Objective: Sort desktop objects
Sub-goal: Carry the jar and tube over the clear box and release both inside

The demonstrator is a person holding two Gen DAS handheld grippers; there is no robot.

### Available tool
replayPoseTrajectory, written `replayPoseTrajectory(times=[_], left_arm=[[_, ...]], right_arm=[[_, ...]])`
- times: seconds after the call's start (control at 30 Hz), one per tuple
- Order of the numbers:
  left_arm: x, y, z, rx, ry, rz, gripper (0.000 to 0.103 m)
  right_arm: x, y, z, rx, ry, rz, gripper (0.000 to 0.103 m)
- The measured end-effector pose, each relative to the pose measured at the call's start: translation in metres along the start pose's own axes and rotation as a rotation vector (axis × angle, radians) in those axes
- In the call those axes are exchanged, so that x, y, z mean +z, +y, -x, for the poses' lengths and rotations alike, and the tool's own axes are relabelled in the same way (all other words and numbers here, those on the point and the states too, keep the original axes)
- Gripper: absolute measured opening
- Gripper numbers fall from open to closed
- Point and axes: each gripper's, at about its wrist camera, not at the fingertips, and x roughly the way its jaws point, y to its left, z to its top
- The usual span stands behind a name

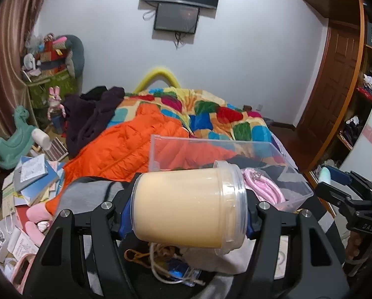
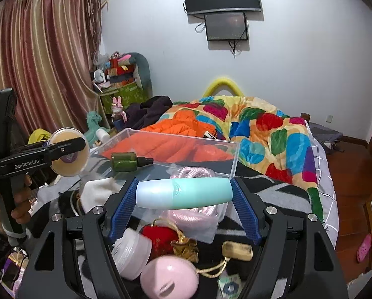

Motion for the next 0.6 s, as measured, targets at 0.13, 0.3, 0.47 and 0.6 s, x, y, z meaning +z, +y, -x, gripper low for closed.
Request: replayPoseTrajectory(times=[0.13, 0.3, 0.47, 0.6], left_arm=[[0.000, -0.008, -0.016, 0.013, 0.013, -0.033, 0.065], [0.004, -0.011, -0.027, 0.007, 0.011, -0.045, 0.065], [0.007, -0.012, -0.033, 0.000, 0.021, -0.048, 0.065], [0.006, -0.015, -0.038, 0.000, 0.025, -0.067, 0.065]], right_arm=[[0.004, -0.003, -0.019, 0.017, 0.034, -0.011, 0.071], [0.005, -0.002, -0.038, 0.029, 0.073, -0.007, 0.071], [0.005, 0.001, -0.051, 0.032, 0.104, 0.004, 0.071], [0.005, 0.004, -0.058, 0.031, 0.123, 0.015, 0.071]])
